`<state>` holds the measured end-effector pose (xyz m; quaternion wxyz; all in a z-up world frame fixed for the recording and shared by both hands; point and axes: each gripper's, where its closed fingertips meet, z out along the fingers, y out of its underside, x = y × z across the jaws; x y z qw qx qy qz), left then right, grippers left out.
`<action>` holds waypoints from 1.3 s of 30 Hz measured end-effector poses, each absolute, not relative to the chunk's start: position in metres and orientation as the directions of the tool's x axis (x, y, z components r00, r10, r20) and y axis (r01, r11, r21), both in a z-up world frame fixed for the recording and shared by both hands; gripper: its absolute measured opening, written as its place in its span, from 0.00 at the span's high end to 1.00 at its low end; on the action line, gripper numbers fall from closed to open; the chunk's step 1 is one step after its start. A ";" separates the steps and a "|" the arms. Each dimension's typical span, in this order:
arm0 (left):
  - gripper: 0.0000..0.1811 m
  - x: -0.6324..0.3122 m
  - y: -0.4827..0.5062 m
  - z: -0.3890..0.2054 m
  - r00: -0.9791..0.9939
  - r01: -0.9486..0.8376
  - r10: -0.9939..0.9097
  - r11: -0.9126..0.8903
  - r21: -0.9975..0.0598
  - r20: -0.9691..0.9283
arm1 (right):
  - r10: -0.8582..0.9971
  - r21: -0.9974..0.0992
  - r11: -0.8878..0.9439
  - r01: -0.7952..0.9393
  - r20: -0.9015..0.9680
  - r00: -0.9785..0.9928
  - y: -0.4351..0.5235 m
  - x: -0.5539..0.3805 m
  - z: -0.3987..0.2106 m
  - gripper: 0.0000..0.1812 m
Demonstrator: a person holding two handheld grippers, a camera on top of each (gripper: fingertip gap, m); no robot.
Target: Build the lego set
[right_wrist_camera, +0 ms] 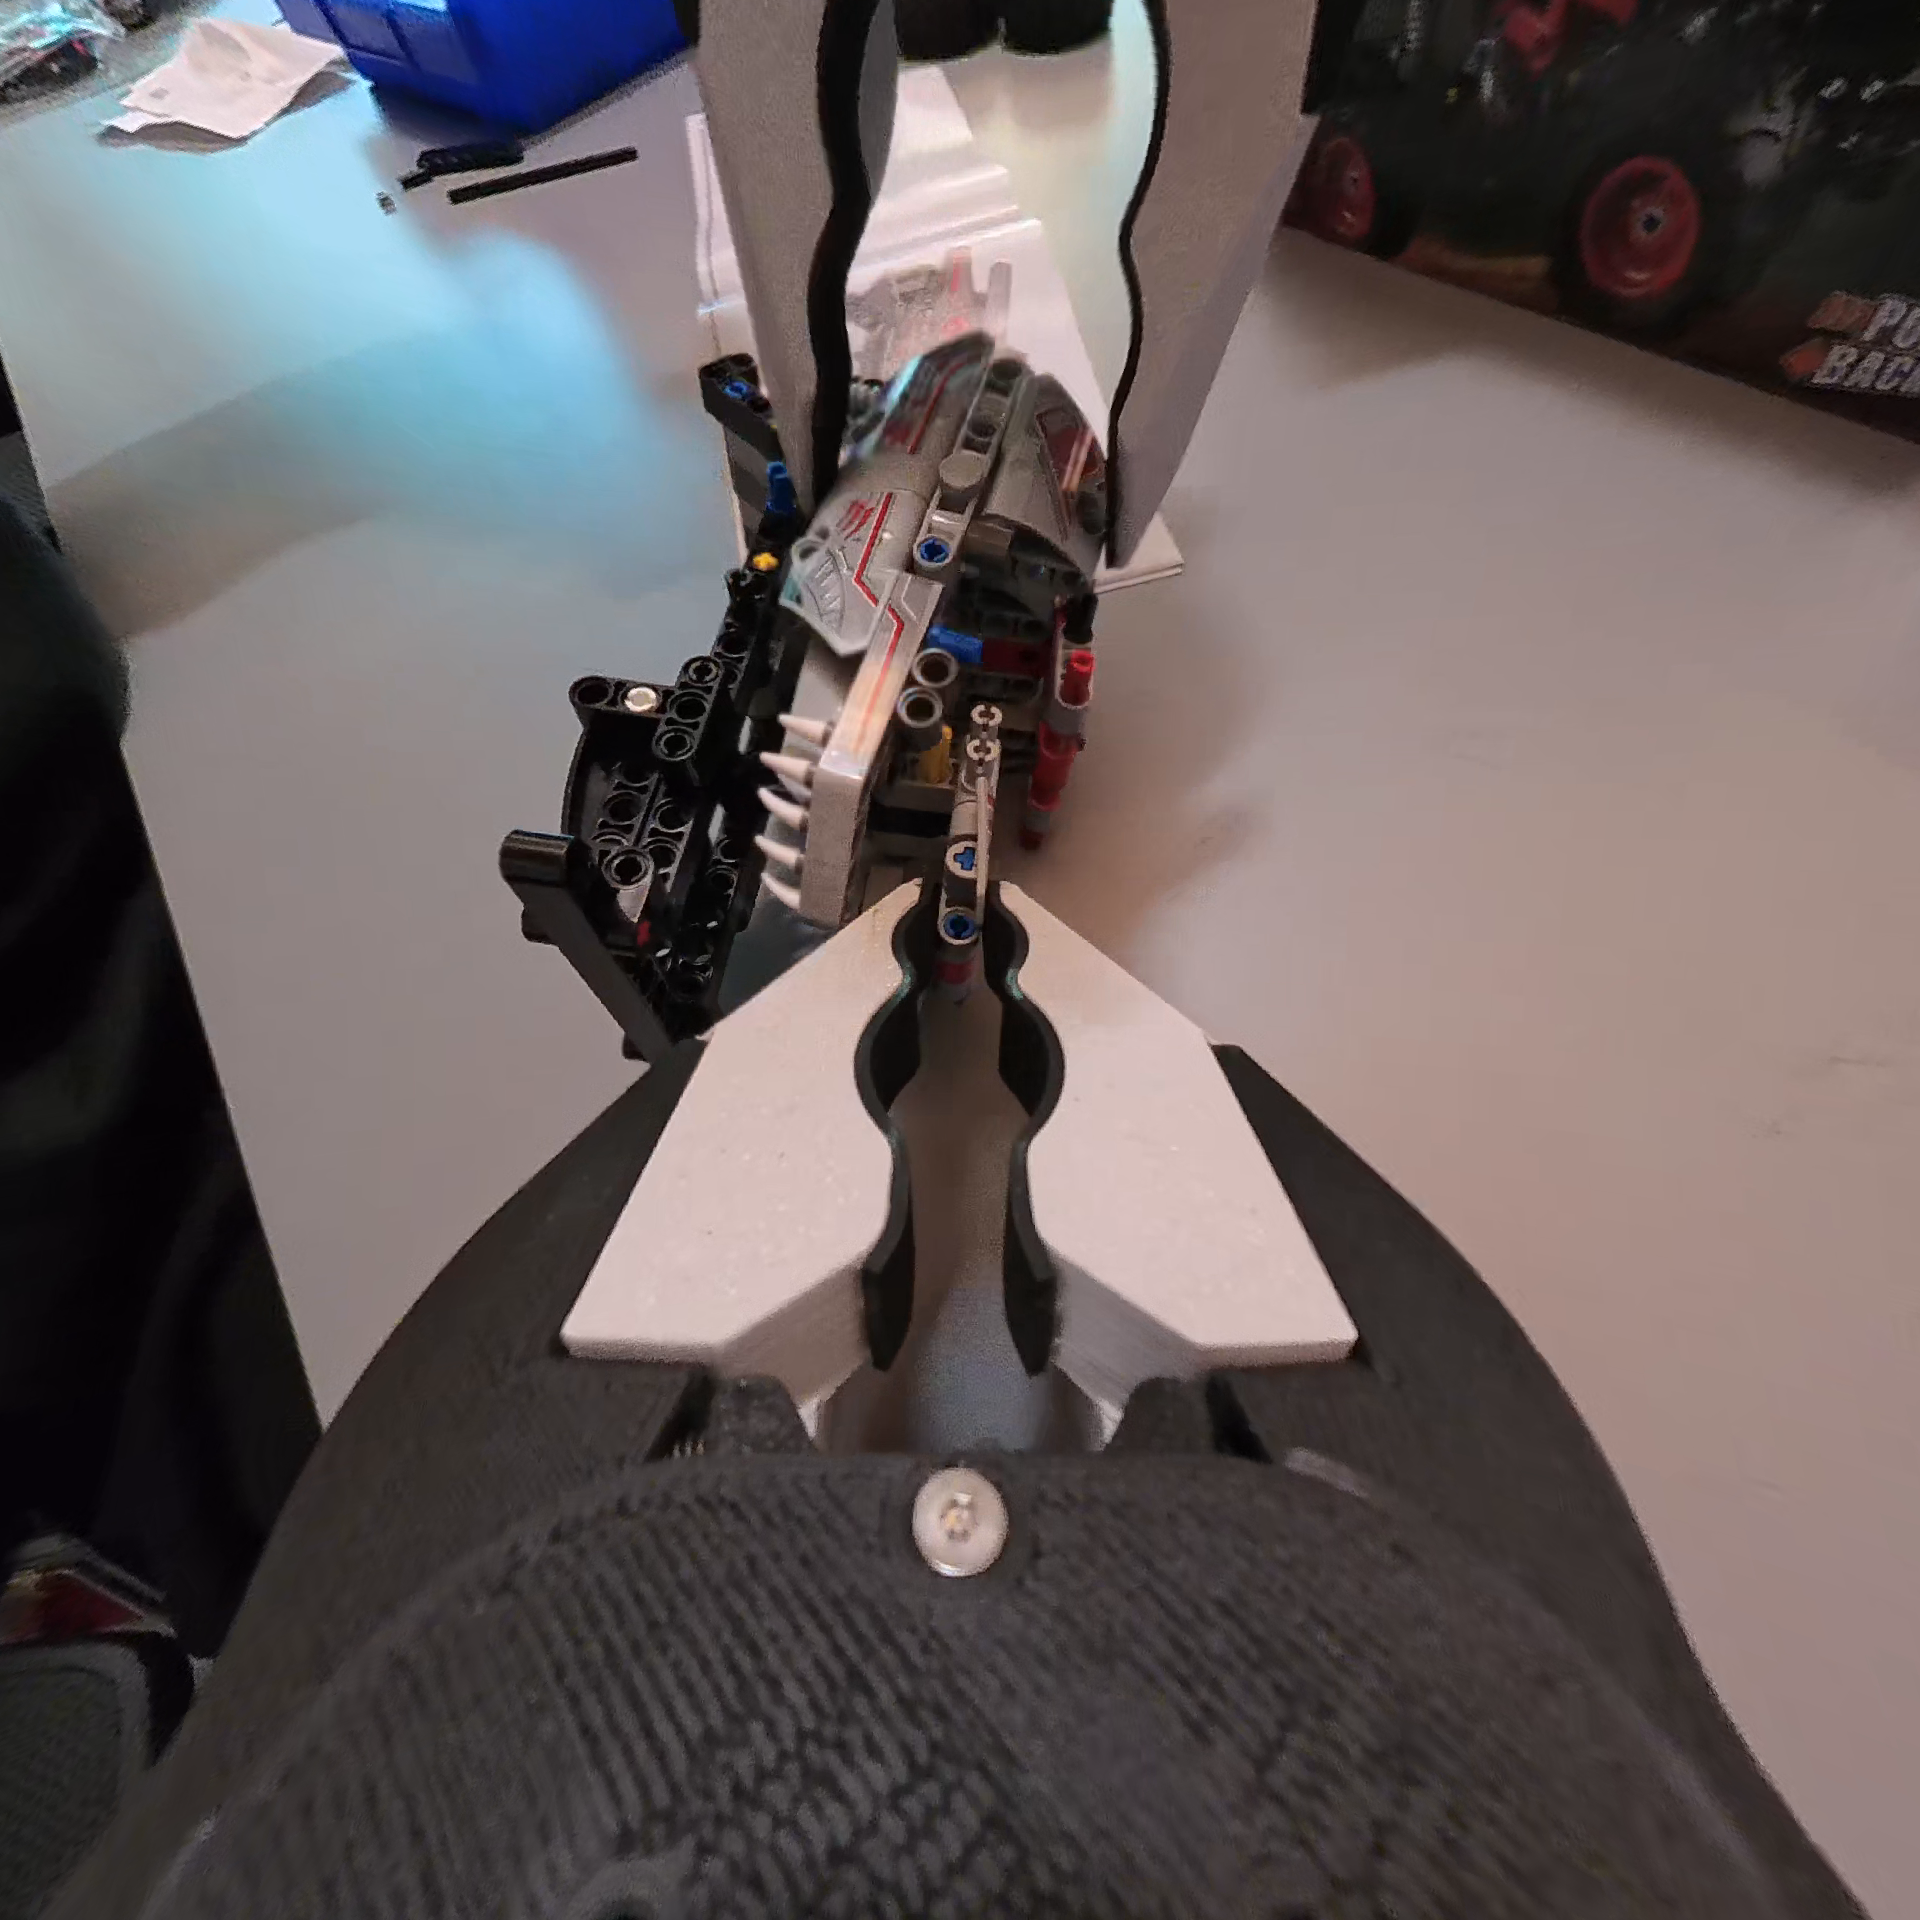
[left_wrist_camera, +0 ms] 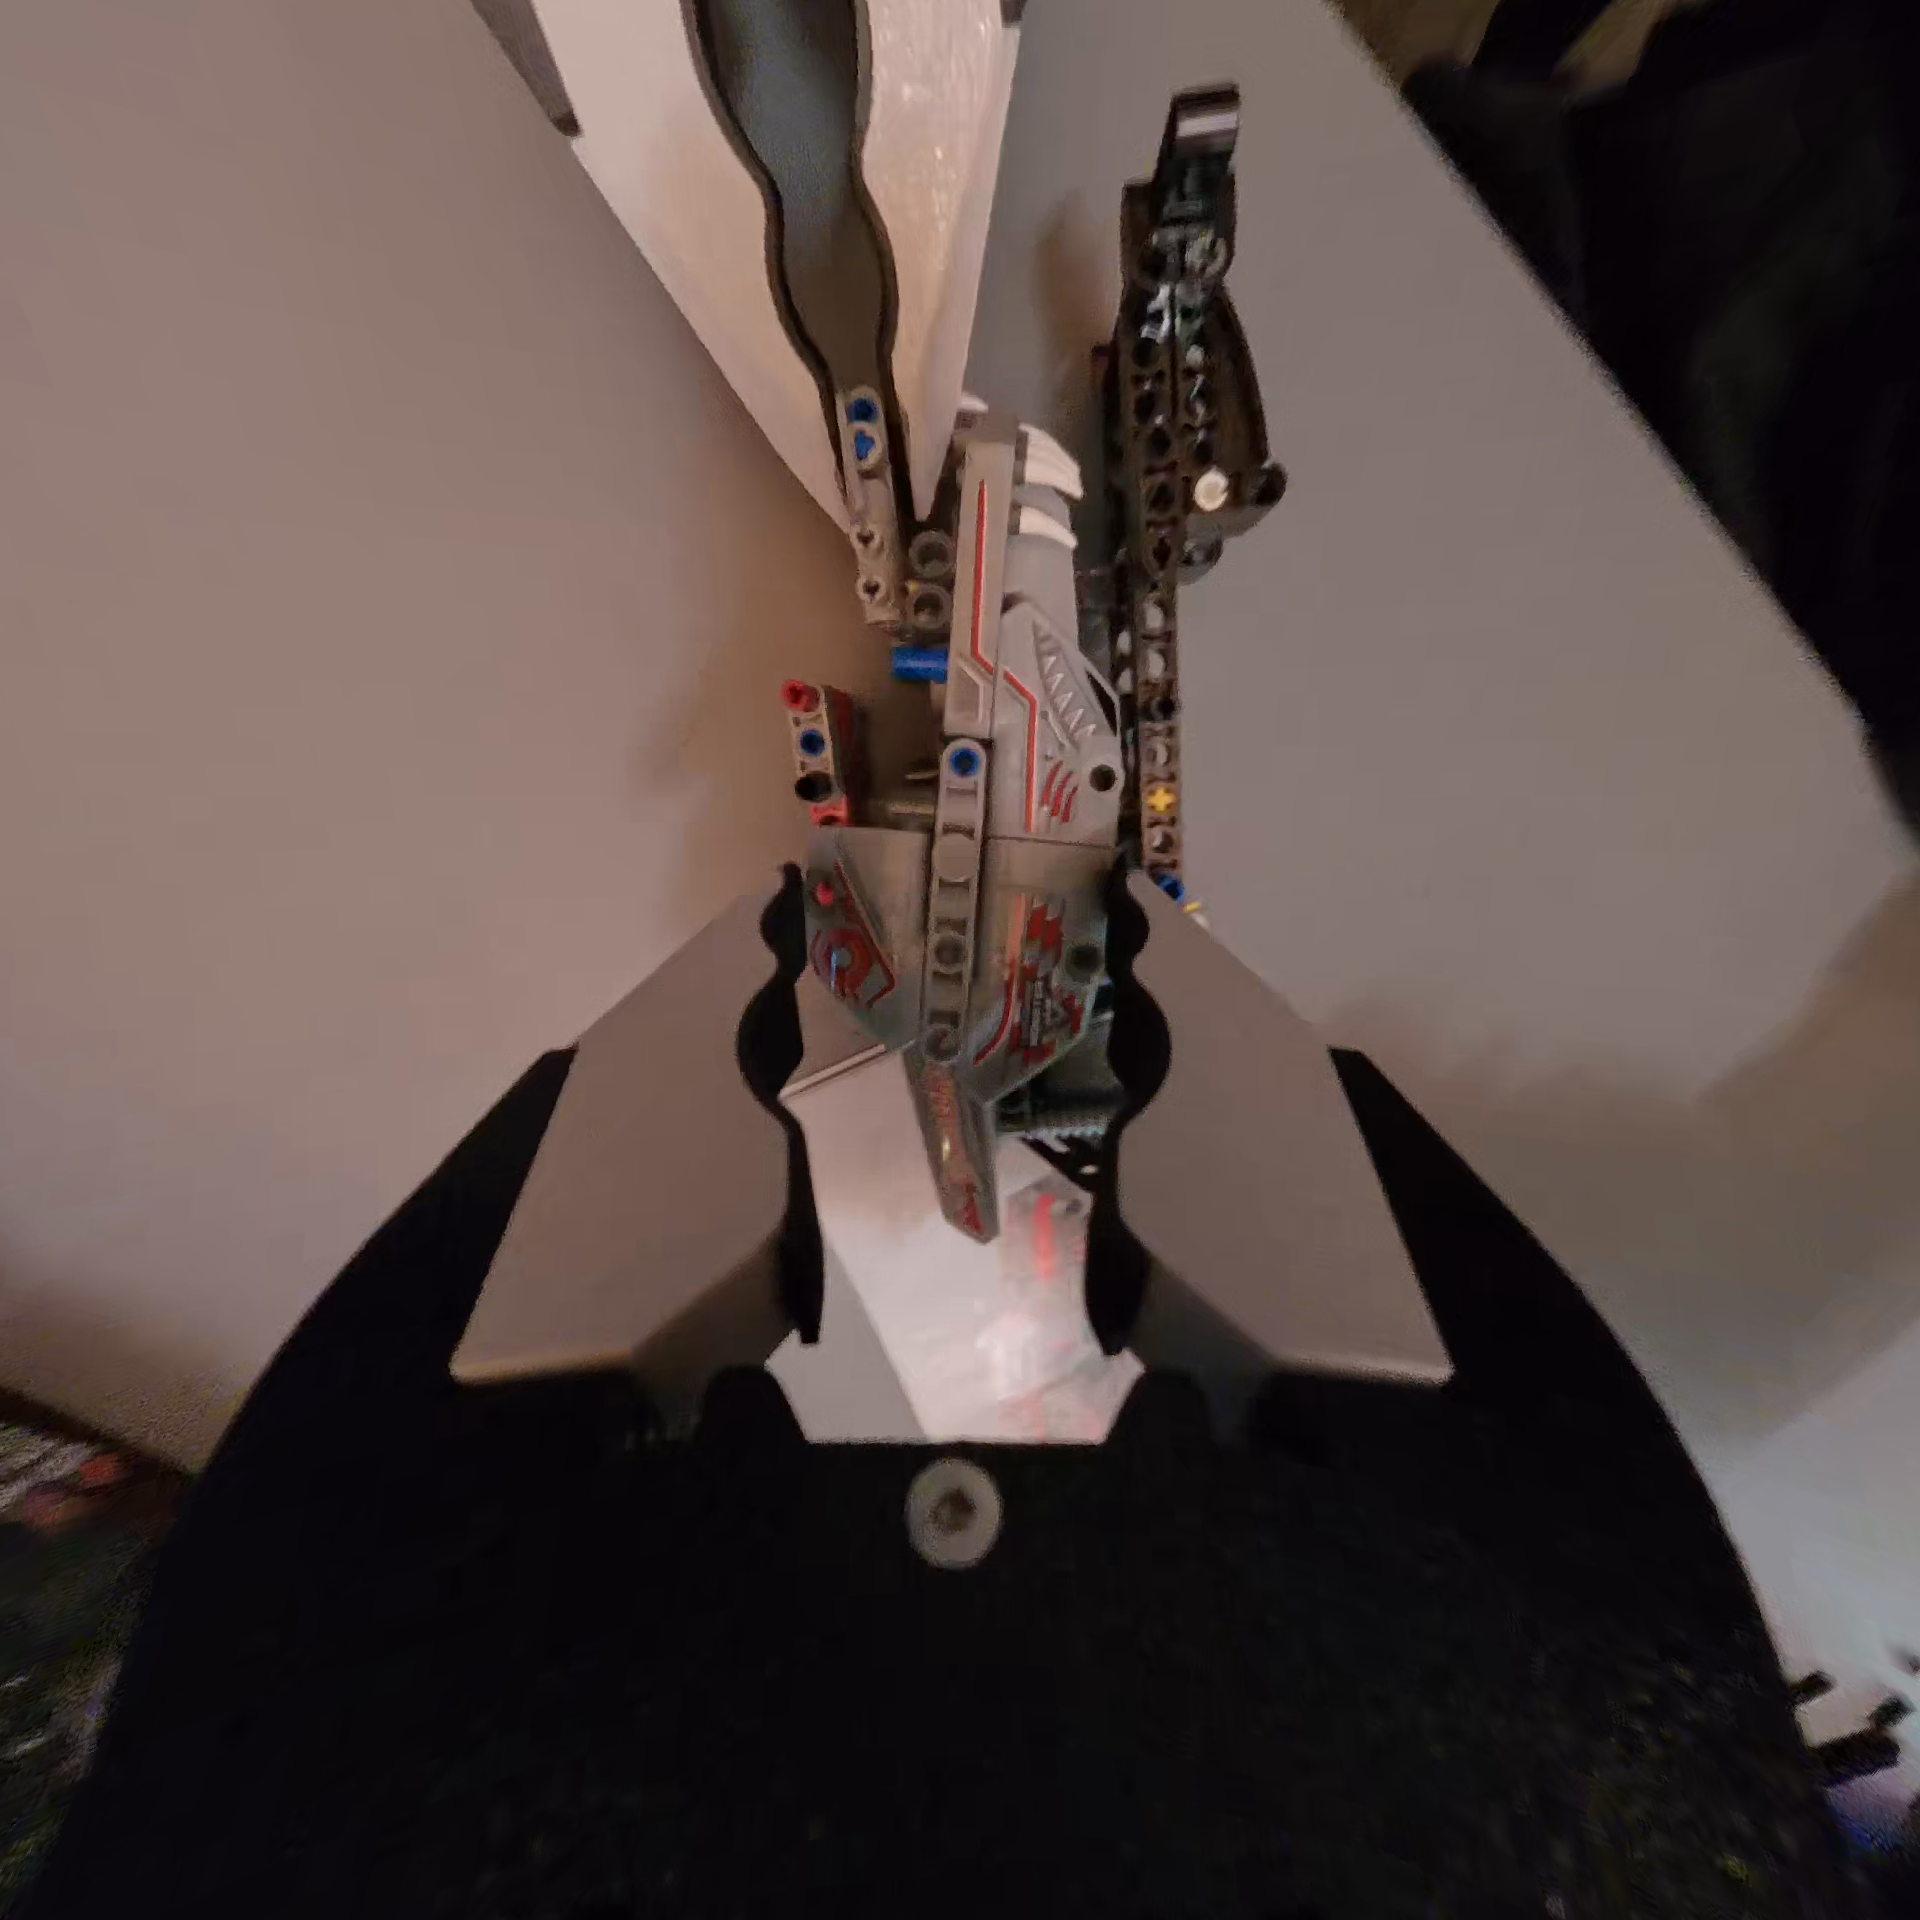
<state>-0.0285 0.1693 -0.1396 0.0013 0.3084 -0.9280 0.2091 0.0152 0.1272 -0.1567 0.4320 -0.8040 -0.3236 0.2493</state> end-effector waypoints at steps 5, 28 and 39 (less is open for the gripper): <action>0.70 -0.029 0.163 -0.131 -0.745 -0.634 -0.637 0.586 -0.505 0.196 | 0.746 -0.858 -0.387 0.337 -0.076 0.662 0.125 0.013 -0.157 0.96; 0.70 -0.010 0.159 -0.112 -0.569 -0.686 -0.695 0.104 -0.720 0.441 | 0.646 -0.936 -0.153 0.316 0.147 0.749 0.130 0.021 -0.106 0.89; 0.73 -0.017 0.158 -0.118 -0.642 -0.621 -0.726 0.304 -0.722 0.246 | 0.594 -0.920 -0.388 0.056 -0.203 0.778 0.131 0.022 -0.117 0.89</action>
